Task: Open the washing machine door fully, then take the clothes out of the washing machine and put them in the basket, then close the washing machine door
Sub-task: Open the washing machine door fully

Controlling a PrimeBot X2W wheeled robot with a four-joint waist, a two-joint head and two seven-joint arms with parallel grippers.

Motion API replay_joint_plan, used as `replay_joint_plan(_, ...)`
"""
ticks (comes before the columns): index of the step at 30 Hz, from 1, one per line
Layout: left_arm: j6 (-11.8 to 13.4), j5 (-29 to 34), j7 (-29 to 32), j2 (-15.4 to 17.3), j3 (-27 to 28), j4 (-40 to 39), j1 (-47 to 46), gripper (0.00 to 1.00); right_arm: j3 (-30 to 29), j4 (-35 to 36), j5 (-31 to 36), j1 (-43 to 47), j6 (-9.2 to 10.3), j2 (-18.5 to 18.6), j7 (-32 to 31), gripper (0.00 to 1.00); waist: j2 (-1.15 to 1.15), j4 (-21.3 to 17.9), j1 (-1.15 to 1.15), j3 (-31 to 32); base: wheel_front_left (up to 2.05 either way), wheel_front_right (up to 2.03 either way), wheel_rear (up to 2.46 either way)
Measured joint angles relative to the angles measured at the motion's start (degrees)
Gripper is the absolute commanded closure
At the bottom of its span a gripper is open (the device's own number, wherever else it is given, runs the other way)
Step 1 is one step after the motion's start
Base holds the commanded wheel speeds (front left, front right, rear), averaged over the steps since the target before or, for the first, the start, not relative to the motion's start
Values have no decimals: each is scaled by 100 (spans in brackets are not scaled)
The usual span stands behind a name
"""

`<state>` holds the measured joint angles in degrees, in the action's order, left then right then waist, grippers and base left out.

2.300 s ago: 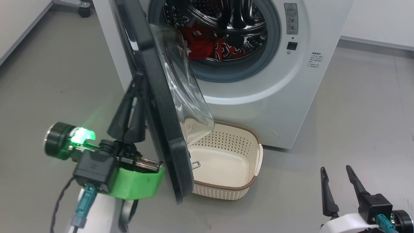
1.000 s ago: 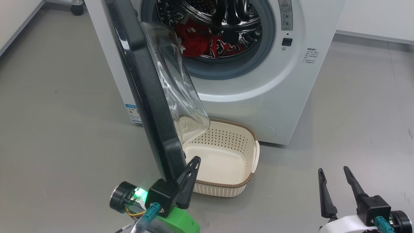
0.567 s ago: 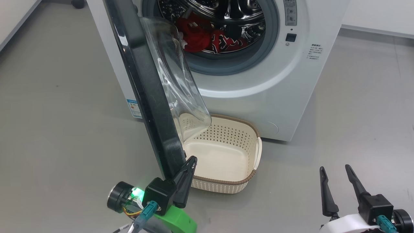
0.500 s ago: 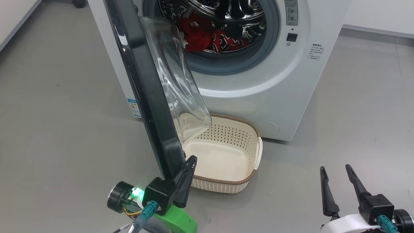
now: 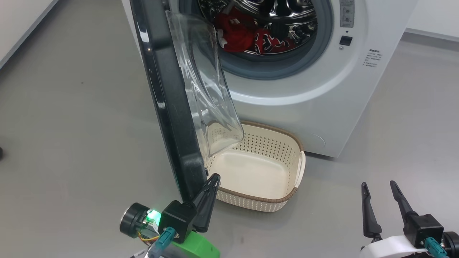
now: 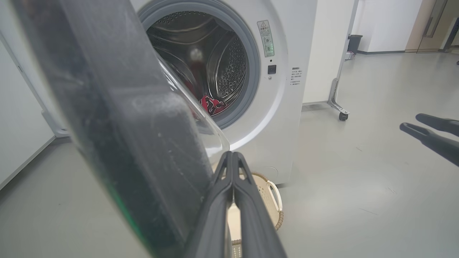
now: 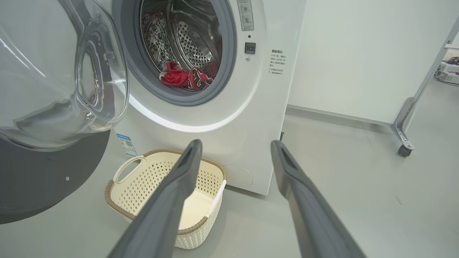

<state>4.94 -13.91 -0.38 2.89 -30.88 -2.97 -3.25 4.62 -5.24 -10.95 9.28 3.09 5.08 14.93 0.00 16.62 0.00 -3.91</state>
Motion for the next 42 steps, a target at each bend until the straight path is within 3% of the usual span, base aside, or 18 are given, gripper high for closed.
replay_joint_plan(25,42,138,-337,70,151,-85,180,100,-16,-2,89,10,-130,8,0,0,0,1119,0,-50,0,0,0)
replay_joint_plan(42,132,30,-553,201,1383,-129,238,100,20,-10,162,-13,-202,-16,0,0,0,1058,0,-258,0,0,0)
